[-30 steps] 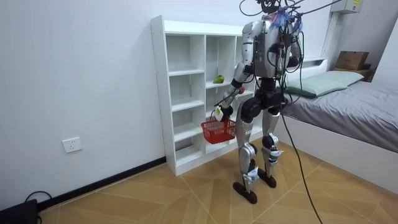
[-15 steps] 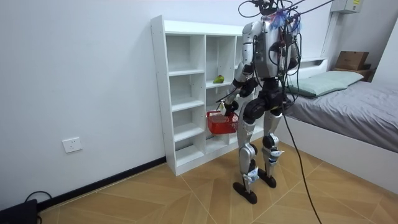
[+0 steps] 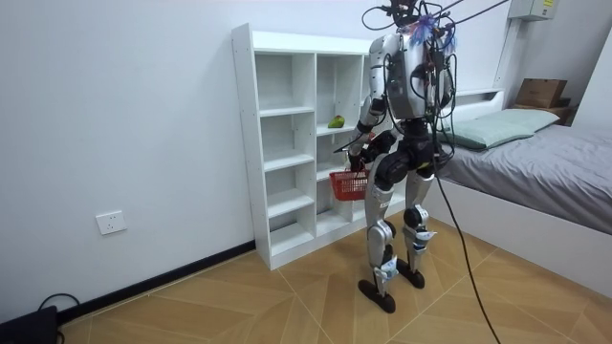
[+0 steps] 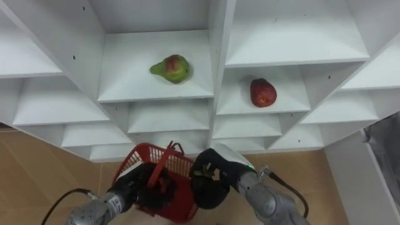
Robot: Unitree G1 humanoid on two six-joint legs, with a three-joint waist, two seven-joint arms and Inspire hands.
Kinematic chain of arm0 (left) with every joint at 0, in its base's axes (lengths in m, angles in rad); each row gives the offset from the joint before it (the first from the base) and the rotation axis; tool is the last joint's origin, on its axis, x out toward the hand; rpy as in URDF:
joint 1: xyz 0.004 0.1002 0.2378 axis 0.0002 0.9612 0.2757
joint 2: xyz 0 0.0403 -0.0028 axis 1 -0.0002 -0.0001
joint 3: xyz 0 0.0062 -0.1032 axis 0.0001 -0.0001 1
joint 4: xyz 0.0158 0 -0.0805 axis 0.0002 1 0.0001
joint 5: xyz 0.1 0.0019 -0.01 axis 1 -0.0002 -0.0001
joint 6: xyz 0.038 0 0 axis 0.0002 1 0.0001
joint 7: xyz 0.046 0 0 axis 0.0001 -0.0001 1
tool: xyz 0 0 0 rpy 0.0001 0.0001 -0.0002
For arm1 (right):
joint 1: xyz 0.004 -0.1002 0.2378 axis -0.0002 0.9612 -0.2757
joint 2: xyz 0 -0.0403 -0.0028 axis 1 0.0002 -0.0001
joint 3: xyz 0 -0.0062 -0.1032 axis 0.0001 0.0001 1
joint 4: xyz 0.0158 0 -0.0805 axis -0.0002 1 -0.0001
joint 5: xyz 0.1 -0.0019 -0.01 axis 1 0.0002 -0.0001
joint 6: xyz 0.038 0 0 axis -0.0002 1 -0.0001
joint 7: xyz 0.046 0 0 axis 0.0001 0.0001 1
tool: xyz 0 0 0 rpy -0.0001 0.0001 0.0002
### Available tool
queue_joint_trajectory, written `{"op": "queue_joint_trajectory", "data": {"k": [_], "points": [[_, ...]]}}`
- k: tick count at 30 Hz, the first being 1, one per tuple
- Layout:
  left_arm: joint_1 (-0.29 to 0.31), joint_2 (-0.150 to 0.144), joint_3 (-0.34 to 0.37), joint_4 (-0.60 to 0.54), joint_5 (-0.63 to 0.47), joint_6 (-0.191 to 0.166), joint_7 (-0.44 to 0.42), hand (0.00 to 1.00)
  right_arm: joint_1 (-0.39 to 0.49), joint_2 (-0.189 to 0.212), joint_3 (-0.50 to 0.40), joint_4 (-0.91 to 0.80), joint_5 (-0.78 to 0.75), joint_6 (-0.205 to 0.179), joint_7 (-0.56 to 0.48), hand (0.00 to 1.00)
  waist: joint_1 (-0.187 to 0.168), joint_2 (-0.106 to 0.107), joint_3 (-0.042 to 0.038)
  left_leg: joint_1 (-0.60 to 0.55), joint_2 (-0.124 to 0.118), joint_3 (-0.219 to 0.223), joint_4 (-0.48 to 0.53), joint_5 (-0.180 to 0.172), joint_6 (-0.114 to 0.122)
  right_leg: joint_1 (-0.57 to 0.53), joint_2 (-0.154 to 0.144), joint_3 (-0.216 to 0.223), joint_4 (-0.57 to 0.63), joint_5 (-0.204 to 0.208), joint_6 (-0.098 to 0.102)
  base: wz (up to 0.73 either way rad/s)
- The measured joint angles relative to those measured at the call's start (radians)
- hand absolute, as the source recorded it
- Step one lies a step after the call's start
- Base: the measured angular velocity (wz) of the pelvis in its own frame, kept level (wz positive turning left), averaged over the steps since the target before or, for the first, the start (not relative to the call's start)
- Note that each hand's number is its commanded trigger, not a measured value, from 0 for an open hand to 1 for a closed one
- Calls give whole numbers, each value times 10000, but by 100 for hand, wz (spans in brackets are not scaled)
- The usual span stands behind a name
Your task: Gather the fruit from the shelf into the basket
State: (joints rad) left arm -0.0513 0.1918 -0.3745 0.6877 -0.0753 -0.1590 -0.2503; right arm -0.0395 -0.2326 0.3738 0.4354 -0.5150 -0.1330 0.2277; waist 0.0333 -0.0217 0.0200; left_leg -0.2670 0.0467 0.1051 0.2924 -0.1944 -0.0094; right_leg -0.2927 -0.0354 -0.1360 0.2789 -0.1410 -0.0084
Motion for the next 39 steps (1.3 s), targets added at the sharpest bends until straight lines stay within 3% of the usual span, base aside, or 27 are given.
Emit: {"op": "queue_joint_trajectory", "data": {"k": [19, 21, 23, 24, 39], "points": [[-240, 190, -637, -690, -106, -26, -534, 100, -186, -218, 705, 367, 11, 5, -84, 100, 6, 294, 26, -8, -59, 3, 16, 32, 51, -60, -84, -27, 119, -3, 6, 0], [-253, 191, -635, -731, -115, -26, -707, 100, -223, -229, 737, 452, 17, -4, -159, 63, 10, 301, 22, -6, -59, 6, 17, 32, 51, -58, -82, -24, 118, -4, 6, 0], [-273, 191, -640, -746, -202, -27, -836, 100, -303, -223, 743, 615, 19, -12, -256, 17, 9, 301, 21, 1, -59, 6, 17, 32, 51, -57, -82, -23, 125, -3, 6, 0], [-274, 191, -643, -746, -286, -29, -873, 100, -339, -220, 746, 678, 19, -12, -288, 2, 8, 300, 22, 6, -59, 6, 16, 32, 51, -57, -82, -20, 128, -3, 5, 0], [-300, 222, -1205, -805, -527, -38, -1512, 100, -518, 26, 767, 1108, 22, -87, -681, 0, -21, 286, 27, 66, -56, 53, 14, 32, 51, -37, -84, 1, 133, -3, 5, 0]]}}
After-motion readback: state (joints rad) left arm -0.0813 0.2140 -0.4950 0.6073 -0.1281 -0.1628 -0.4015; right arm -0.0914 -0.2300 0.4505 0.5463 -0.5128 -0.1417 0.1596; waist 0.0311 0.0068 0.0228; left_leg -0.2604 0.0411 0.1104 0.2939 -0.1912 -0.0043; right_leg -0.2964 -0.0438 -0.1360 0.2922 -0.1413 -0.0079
